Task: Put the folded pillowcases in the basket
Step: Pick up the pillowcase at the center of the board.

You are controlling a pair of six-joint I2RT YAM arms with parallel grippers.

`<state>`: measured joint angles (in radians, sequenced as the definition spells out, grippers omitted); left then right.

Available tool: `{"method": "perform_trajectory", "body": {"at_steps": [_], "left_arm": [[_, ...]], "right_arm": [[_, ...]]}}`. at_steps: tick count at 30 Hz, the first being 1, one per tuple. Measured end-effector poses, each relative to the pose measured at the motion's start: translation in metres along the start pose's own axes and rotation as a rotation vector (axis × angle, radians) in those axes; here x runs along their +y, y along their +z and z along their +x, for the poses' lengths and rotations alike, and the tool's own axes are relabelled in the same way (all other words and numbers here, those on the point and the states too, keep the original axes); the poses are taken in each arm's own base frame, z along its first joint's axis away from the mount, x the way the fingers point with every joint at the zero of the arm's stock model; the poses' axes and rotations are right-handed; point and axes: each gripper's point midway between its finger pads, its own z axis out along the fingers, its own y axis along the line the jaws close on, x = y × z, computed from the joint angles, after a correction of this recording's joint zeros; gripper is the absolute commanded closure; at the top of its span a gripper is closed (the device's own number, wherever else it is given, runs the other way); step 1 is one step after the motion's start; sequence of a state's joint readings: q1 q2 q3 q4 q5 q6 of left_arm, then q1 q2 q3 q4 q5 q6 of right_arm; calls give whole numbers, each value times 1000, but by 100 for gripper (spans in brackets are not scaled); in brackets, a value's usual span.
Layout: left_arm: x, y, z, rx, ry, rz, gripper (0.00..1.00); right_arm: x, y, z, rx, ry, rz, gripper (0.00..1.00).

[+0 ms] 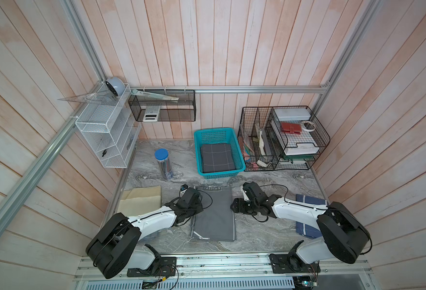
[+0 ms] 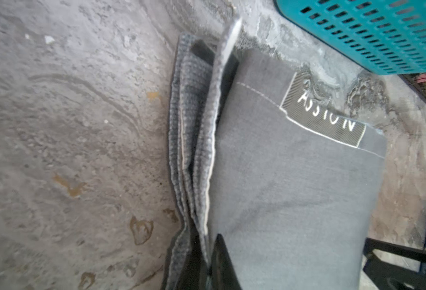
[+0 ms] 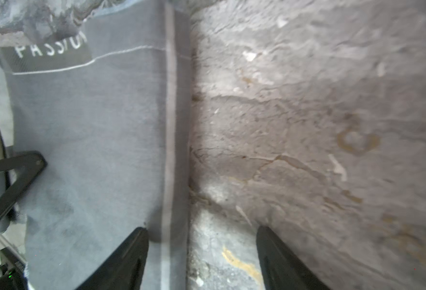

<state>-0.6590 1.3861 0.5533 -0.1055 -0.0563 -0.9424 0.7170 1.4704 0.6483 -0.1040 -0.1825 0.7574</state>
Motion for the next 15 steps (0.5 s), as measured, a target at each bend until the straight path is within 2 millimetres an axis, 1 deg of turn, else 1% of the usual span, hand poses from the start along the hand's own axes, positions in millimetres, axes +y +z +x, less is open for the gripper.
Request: {"method": "perform_trajectory", "body": {"at_steps": [4, 9, 12, 15], "left_arm": [[-2, 3, -1, -2, -13, 10, 100], [-4, 4, -1, -5, -27, 24, 100], [-5, 4, 0, -2, -33, 30, 100], [-7, 4, 1, -1, -36, 38, 100]], "right_arm": [[11, 7, -1, 1, 4, -45, 33], [16, 15, -5, 2, 19, -63, 50], [16, 17, -4, 8, 26, -61, 63], [14, 19, -1, 19, 28, -46, 78]]}}
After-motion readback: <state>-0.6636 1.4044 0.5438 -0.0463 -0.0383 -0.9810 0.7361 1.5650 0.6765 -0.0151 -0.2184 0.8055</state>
